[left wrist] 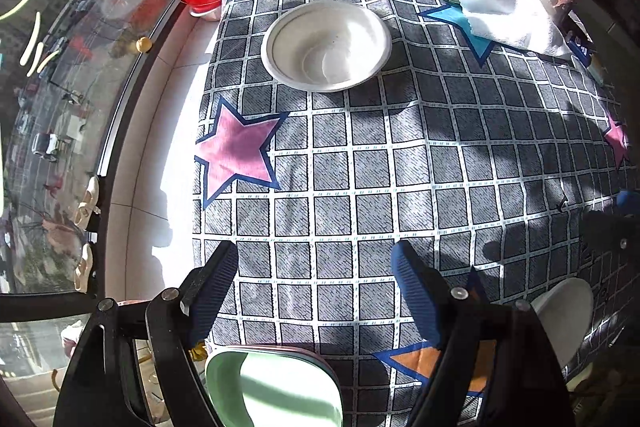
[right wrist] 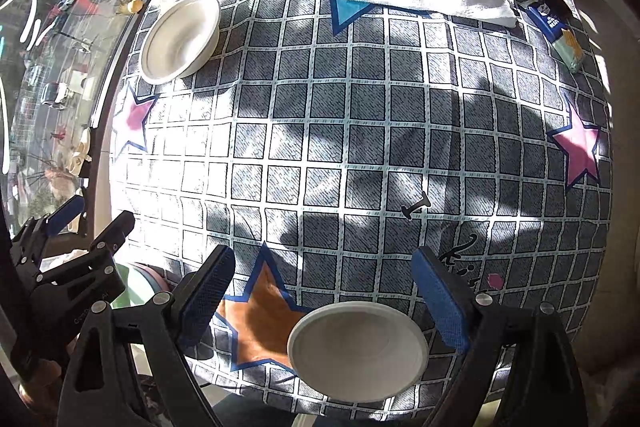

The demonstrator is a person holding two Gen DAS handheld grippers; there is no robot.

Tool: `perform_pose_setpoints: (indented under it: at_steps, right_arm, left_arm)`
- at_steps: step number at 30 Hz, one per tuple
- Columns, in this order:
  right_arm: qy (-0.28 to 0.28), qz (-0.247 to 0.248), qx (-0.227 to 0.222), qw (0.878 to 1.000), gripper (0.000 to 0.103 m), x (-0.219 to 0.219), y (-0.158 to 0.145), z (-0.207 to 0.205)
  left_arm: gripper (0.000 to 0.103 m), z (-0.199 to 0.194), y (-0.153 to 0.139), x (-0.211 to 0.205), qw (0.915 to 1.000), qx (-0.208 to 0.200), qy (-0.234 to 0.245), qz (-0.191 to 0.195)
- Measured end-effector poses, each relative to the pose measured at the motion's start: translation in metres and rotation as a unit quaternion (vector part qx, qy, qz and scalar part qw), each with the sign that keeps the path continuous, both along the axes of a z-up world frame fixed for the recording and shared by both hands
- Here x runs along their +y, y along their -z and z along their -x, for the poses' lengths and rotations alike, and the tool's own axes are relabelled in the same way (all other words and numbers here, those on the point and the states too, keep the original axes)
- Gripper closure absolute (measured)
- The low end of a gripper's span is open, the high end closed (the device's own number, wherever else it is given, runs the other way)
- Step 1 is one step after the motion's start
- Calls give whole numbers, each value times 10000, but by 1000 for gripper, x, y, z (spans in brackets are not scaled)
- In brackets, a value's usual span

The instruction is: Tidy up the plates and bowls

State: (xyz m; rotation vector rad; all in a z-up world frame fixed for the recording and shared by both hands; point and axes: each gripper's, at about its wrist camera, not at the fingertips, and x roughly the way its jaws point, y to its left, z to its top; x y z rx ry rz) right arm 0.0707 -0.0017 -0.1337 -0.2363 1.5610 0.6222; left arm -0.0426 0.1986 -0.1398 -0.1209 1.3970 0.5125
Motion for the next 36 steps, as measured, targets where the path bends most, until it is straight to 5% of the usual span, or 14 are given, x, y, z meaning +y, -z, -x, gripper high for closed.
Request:
perform_pose_setpoints:
  at_steps: [11, 30, 34, 36]
  right_arm:
    - [-155, -85, 183, 9997, 12, 96, 34, -64]
    - [58, -313, -168, 9994, 13, 171, 78, -108]
    - [-46, -351, -87, 9993, 31, 175, 82, -105]
    - [-82, -349, -118, 9993, 31, 181, 83, -105]
  left_arm:
    - [21, -51, 21, 86, 9958, -61, -909, 86]
    - [21, -138, 79, 156, 9942, -117, -1060, -130]
    - [21, -141, 89, 156, 9945, -42, -1045, -66]
    - [21, -143, 91, 154, 9950, -19, -998, -95]
